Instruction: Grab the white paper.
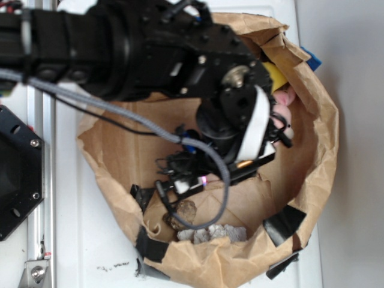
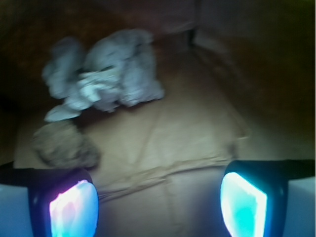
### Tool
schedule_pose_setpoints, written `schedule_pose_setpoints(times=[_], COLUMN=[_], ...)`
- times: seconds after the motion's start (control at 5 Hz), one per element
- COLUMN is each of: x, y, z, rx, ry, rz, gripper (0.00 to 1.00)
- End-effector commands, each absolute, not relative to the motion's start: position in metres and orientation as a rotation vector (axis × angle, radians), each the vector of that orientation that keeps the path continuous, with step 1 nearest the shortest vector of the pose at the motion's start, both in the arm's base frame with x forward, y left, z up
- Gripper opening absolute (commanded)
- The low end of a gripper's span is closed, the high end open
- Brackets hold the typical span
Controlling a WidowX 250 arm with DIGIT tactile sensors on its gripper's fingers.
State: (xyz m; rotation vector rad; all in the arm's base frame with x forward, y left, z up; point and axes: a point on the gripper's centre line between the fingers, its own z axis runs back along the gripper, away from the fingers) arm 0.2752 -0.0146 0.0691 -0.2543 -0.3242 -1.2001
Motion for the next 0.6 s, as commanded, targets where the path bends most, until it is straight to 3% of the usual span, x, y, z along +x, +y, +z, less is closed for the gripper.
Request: schedule_pose_setpoints(times=[0.0, 0.2, 0.4], x=[0.279, 0.282, 0.283], y=[-0.035, -0.046, -0.059], z=[0.09, 0.087, 0.082], rx=[-0.332, -0.38, -0.345], ry=[-0.432, -0.47, -0.451], rz=[-1.285, -1.331, -1.365], gripper=[1.0, 1.0, 1.0])
